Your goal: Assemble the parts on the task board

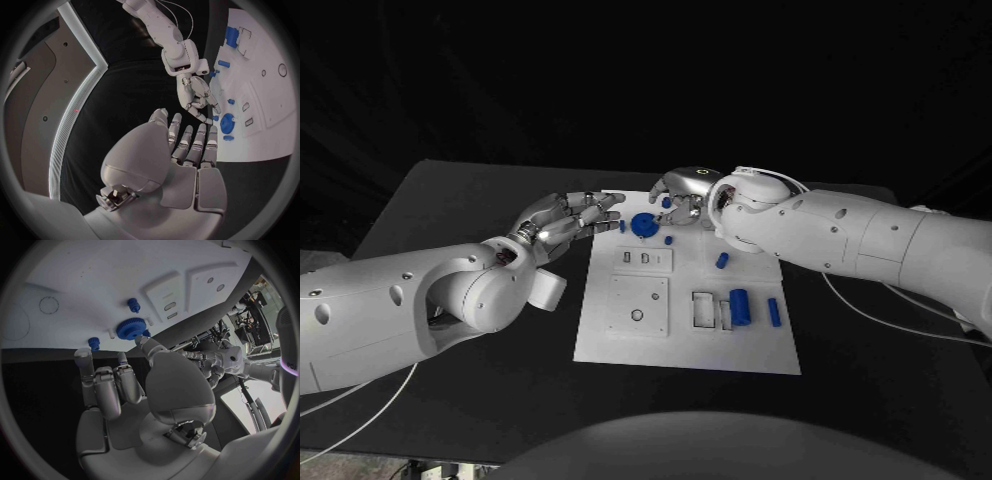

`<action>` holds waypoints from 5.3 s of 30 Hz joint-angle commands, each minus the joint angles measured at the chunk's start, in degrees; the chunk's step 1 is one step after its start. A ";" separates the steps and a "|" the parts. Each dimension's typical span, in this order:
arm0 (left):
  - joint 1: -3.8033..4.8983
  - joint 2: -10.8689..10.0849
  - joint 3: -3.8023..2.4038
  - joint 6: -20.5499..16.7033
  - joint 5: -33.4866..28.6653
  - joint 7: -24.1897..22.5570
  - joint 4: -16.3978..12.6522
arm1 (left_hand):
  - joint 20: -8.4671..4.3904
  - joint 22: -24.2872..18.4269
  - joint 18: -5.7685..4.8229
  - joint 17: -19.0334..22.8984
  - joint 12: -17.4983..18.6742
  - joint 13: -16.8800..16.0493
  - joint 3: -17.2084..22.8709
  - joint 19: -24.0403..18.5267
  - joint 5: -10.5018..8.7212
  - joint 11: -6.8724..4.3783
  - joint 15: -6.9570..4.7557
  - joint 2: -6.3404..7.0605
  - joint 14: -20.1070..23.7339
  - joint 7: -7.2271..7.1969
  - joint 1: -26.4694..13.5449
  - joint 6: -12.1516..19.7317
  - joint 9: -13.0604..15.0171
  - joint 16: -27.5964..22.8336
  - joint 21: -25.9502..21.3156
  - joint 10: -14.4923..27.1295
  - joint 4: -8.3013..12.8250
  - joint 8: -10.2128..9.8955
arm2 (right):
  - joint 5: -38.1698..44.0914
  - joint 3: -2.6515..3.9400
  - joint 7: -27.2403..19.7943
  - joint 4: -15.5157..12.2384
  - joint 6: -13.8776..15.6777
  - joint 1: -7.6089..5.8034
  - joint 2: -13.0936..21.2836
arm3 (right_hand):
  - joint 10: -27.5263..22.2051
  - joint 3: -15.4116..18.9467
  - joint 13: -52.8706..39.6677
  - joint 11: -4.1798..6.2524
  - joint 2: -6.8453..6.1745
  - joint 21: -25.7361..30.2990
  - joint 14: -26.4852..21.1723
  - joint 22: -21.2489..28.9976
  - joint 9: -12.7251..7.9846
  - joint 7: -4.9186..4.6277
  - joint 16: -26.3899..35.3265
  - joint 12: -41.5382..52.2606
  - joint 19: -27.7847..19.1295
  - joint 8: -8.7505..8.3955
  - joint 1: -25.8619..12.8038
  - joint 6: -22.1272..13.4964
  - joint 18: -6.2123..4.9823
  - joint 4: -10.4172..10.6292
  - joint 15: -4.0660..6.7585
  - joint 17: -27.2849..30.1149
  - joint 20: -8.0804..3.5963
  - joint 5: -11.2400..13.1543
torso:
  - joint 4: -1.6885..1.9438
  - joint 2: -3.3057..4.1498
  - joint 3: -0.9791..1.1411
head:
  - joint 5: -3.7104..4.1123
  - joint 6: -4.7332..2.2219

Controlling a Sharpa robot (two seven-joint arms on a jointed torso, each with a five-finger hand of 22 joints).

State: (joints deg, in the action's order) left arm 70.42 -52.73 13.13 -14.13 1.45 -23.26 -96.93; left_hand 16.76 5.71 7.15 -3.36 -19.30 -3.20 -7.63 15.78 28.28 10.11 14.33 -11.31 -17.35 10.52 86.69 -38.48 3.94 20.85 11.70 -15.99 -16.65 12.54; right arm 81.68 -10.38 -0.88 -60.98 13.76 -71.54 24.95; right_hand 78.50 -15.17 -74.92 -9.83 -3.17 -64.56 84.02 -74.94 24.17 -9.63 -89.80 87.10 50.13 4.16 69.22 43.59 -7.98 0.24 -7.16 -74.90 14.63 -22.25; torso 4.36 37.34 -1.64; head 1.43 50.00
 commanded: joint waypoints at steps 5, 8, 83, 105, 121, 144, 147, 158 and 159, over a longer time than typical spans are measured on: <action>0.01 -0.05 -0.04 0.76 0.25 -0.83 -0.15 | -0.07 0.07 -0.89 -0.05 -0.29 -0.10 0.34 0.32 0.25 0.29 -0.11 -0.08 -0.47 1.04 0.61 0.19 -0.03 0.23 0.30 -0.07 0.09 0.19 | 0.80 0.01 -0.02 0.92 -2.79 0.14 -1.34 | -0.69 1.01 -11.73 -0.11 -0.81 0.68 3.81 -4.50 -0.62 0.39 0.21 -0.46 -0.88 -0.53 0.29 -0.92 0.22 -0.27 -0.66 -14.51 0.20 2.16 | -0.04 0.02 -0.01 | -0.18 0.00; 0.01 -0.13 -0.04 0.75 0.25 -0.82 -0.17 | -0.07 0.07 -0.89 -0.05 -0.38 -0.12 0.37 0.32 0.26 0.32 -0.11 -0.08 -0.48 1.06 0.65 0.19 -0.03 0.25 0.30 -0.15 0.08 0.21 | 1.51 0.01 -0.04 1.16 -3.03 0.28 -1.87 | -0.14 1.24 -11.90 -0.16 -1.00 0.64 3.87 -4.53 -0.78 0.63 0.20 -0.30 -0.80 -0.56 0.46 -1.16 0.25 -0.45 -0.69 -14.53 0.25 2.56 | -0.04 -0.01 -0.01 | -0.18 0.00; 0.01 -0.79 -0.04 0.94 0.67 -0.16 -0.58 | -0.10 0.03 -0.87 -0.04 -1.11 -0.20 0.58 0.23 0.26 0.79 -0.25 -0.03 -0.49 1.42 0.73 0.16 -0.03 0.50 0.29 -0.82 -0.01 0.42 | -0.55 0.20 -0.90 3.99 1.88 1.05 -3.68 | 2.55 1.43 -12.72 0.83 0.31 0.05 4.80 -4.84 7.64 2.10 0.01 0.57 -0.15 5.45 0.74 7.48 0.28 -1.13 0.10 -14.78 0.54 -7.29 | -0.07 -0.01 -0.01 | -1.57 0.00; 0.01 -0.66 -0.03 1.22 0.67 0.18 -0.27 | -0.10 0.03 -0.87 -0.04 -1.11 -0.20 0.58 0.23 0.26 0.79 -0.25 -0.03 -0.49 1.42 0.73 0.16 -0.03 0.50 0.29 -0.82 -0.01 0.42 | -2.40 0.65 0.40 1.71 2.91 -0.83 -1.28 | 2.58 1.18 -12.67 1.13 -0.06 -0.41 5.02 -4.89 8.61 2.05 -0.03 0.56 0.42 5.70 0.72 7.76 0.20 -1.17 0.25 -14.83 0.11 -8.24 | -0.11 -0.02 -0.04 | -1.56 0.00; -0.02 -0.34 -0.03 1.34 0.67 0.25 0.02 | -0.10 0.04 -0.85 -0.04 -1.18 -0.20 0.62 0.25 0.26 0.87 -0.27 -0.02 -0.49 1.49 0.70 0.16 -0.03 0.60 0.33 -0.87 -0.02 0.47 | -1.83 0.64 1.81 3.70 -0.79 -0.33 -1.18 | 1.40 0.94 -12.34 1.19 -0.04 0.12 3.95 -4.62 8.77 1.89 0.16 0.22 -0.44 5.38 0.64 7.25 0.03 -1.09 0.34 -14.53 -0.10 -8.27 | -0.01 0.01 0.02 | -1.16 0.00; -0.03 -0.33 -0.03 1.43 0.68 0.68 0.01 | -0.10 0.04 -0.83 -0.04 -1.24 -0.19 0.75 0.26 0.37 0.90 -0.28 0.00 -0.47 1.49 0.86 0.19 -0.04 0.65 0.36 -0.88 0.07 0.51 | -1.74 0.63 2.80 3.64 -3.35 0.28 -0.96 | 0.98 0.81 -12.22 1.18 0.06 0.40 3.46 -4.50 8.82 1.90 0.25 0.09 -0.87 5.24 0.58 7.04 -0.02 -1.01 0.38 -14.40 -0.14 -8.20 | -0.10 -0.03 0.01 | -1.76 0.00; -0.03 -0.39 -0.03 1.36 0.68 0.83 0.00 | -0.10 0.04 -0.83 -0.04 -1.24 -0.19 0.75 0.26 0.37 0.90 -0.28 0.00 -0.47 1.49 0.86 0.19 -0.04 0.65 0.36 -0.88 0.07 0.51 | -1.71 0.62 2.91 3.35 -3.43 0.34 -0.62 | 0.98 0.74 -12.21 1.19 0.08 0.41 3.46 -4.49 8.83 1.89 0.25 0.08 -0.88 5.20 0.59 6.98 -0.01 -1.01 0.39 -14.40 -0.15 -8.27 | -0.10 0.00 -0.01 | -1.70 0.00; -0.08 -0.20 -0.02 1.38 0.68 1.07 0.08 | -0.10 0.04 -0.83 -0.04 -1.24 -0.19 0.75 0.26 0.37 0.90 -0.28 0.00 -0.47 1.49 0.86 0.19 -0.04 0.65 0.36 -0.88 0.07 0.51 | -1.68 0.62 3.08 2.97 -4.08 0.49 -0.15 | -0.70 -0.26 -11.71 0.68 -0.56 1.09 2.82 -4.27 5.56 0.15 0.40 -0.50 -1.73 0.06 -0.18 1.01 -0.03 -0.60 0.03 -14.21 -0.44 -5.92 | -0.08 -0.02 0.00 | -1.37 0.00; -0.08 -0.20 -0.02 1.38 0.68 1.07 0.08 | -0.10 0.04 -0.83 -0.04 -1.24 -0.19 0.75 0.26 0.37 0.90 -0.28 0.00 -0.47 1.49 0.86 0.19 -0.04 0.65 0.36 -0.88 0.07 0.51 | -1.68 0.62 3.06 2.94 -4.12 0.50 -0.13 | -0.78 -0.24 -11.68 0.45 -0.66 1.15 2.77 -4.26 4.66 0.18 0.41 -0.52 -1.77 -0.49 -0.26 0.15 -0.01 -0.56 -0.17 -14.20 -0.41 -4.99 | -0.07 -0.02 -0.01 | -1.37 0.00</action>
State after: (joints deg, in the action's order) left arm 70.34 -53.06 13.14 -13.72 1.91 -22.08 -96.77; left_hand 16.76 5.71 7.15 -3.31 -20.21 -3.31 -7.17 15.77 28.27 10.83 14.12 -11.31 -17.54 10.52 87.14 -38.48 3.94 21.30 11.69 -16.70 -16.51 12.76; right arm 79.39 -9.75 1.73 -57.89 11.48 -71.09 24.79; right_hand 77.87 -15.22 -74.94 -9.24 -3.26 -63.73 84.02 -74.95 29.47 -9.40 -89.58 86.74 48.77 4.27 69.89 44.42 -7.98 -0.37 -7.14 -74.92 14.14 -27.71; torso 4.26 37.33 -1.64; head 0.02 50.00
